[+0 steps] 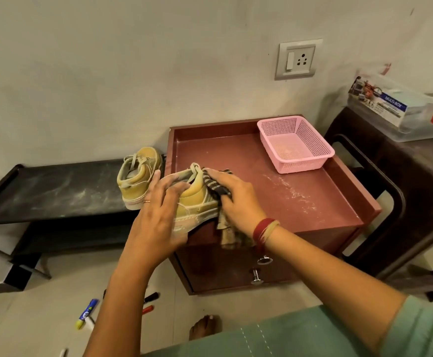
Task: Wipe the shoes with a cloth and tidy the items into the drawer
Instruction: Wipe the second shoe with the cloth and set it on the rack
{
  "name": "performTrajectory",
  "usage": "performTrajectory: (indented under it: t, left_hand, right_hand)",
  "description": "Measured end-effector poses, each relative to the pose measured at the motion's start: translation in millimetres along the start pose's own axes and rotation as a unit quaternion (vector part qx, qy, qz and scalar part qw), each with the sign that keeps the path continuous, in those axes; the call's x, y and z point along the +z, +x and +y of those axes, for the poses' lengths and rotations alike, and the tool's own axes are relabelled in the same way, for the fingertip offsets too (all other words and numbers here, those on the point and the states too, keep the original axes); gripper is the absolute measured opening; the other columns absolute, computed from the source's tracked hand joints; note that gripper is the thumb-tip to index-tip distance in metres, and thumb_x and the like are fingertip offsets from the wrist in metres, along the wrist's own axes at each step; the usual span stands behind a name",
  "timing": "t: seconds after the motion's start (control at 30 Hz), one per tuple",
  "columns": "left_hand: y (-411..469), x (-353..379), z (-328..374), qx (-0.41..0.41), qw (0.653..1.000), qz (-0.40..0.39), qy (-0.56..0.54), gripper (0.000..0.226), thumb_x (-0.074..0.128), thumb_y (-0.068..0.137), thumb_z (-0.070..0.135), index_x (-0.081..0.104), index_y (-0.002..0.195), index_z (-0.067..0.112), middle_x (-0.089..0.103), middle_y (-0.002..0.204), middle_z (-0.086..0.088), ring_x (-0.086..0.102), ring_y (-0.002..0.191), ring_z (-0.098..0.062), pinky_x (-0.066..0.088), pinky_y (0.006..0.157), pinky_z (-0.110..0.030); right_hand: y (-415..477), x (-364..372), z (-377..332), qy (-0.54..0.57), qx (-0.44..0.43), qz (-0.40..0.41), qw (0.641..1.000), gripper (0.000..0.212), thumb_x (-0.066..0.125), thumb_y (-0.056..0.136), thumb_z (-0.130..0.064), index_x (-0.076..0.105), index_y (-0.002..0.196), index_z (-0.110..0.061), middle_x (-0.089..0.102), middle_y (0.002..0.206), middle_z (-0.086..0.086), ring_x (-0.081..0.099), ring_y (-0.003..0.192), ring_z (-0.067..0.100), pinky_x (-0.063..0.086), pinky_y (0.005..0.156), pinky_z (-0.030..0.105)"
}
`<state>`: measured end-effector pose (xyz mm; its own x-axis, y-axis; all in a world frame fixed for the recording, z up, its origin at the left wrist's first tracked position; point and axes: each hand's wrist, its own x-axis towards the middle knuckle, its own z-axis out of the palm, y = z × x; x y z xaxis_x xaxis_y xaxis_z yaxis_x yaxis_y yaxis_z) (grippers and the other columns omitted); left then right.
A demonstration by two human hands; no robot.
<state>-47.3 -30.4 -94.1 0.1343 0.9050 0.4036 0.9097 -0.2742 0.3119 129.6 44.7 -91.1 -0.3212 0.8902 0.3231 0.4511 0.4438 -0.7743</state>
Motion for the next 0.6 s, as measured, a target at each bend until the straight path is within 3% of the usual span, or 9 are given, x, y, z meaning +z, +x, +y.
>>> performTrajectory:
  t: [0.1, 0.2, 0.3, 0.37, 0.43, 0.5, 0.6]
  left_hand:
    - [-2, -4, -4, 0.001, 1.000, -0.008, -0.006, 0.087, 0.084, 0.063, 0.009, 0.035, 0.131, 0.029, 0.022, 0.151, 0.001, 0.003, 0.148, -0.025, 0.023, 0.107, -0.037]
    - [-5, -9, -5, -0.012, 0.999, -0.018, -0.024, 0.085, 0.084, 0.064, 0.010, 0.036, 0.131, 0.032, 0.017, 0.153, 0.003, -0.002, 0.148, -0.020, 0.028, 0.108, -0.043]
    - [-4, -11, -6, -0.056, 0.998, -0.020, 0.012, 0.090, 0.085, 0.062, 0.012, 0.033, 0.134, 0.030, 0.006, 0.158, 0.000, -0.009, 0.148, -0.018, 0.029, 0.109, -0.050]
    - [-3, -5, -2, -0.084, 0.993, 0.003, 0.087, 0.097, 0.085, 0.057, 0.009, 0.031, 0.136, 0.025, 0.006, 0.158, -0.009, -0.007, 0.148, -0.027, 0.017, 0.113, -0.055]
    - [-1, 7, 6, -0.090, 0.983, 0.040, 0.155, 0.105, 0.081, 0.055, 0.000, 0.028, 0.144, 0.019, 0.010, 0.157, -0.019, -0.001, 0.146, -0.038, 0.011, 0.112, -0.059]
    - [1, 19, 15, -0.084, 0.975, 0.069, 0.193, 0.113, 0.075, 0.055, -0.008, 0.022, 0.151, 0.019, 0.012, 0.156, -0.023, 0.003, 0.144, -0.044, 0.013, 0.110, -0.063]
    - [2, 26, 10, -0.082, 0.971, 0.086, 0.206, 0.114, 0.075, 0.057, -0.008, 0.022, 0.152, 0.023, 0.014, 0.155, -0.022, 0.003, 0.143, -0.046, 0.015, 0.109, -0.064]
  right_hand:
    - [2, -2, 7, -0.025, -0.043, -0.041, 0.998, 0.065, 0.045, 0.074, 0.015, 0.055, 0.130, -0.017, 0.055, 0.133, 0.002, 0.044, 0.124, 0.007, 0.025, 0.108, 0.012]
    - [16, -21, 37, -0.154, 0.068, -0.075, 0.983, 0.057, 0.044, 0.082, 0.006, 0.054, 0.130, -0.023, 0.056, 0.132, 0.005, 0.052, 0.121, 0.023, 0.037, 0.105, 0.028]
    - [22, -27, 38, -0.103, 0.117, 0.005, 0.988, 0.057, 0.046, 0.084, 0.007, 0.051, 0.133, -0.020, 0.055, 0.132, 0.007, 0.053, 0.120, 0.023, 0.034, 0.103, 0.022]
    - [22, -20, 24, -0.036, 0.105, 0.039, 0.993, 0.060, 0.047, 0.082, 0.010, 0.047, 0.135, -0.019, 0.057, 0.129, 0.008, 0.055, 0.116, 0.022, 0.034, 0.093, 0.011]
    - [17, -8, 11, 0.014, 0.078, 0.015, 0.997, 0.062, 0.048, 0.081, 0.012, 0.048, 0.134, -0.020, 0.060, 0.124, 0.009, 0.058, 0.110, 0.021, 0.038, 0.090, 0.013]
    - [4, 6, 0, 0.025, 0.020, -0.026, 0.999, 0.062, 0.049, 0.078, 0.013, 0.052, 0.130, -0.021, 0.061, 0.123, 0.005, 0.057, 0.111, 0.016, 0.040, 0.097, 0.020]
    - [-2, 8, 7, -0.025, -0.047, -0.034, 0.998, 0.064, 0.049, 0.075, 0.014, 0.054, 0.129, -0.019, 0.056, 0.131, 0.002, 0.049, 0.122, 0.015, 0.032, 0.109, 0.025]
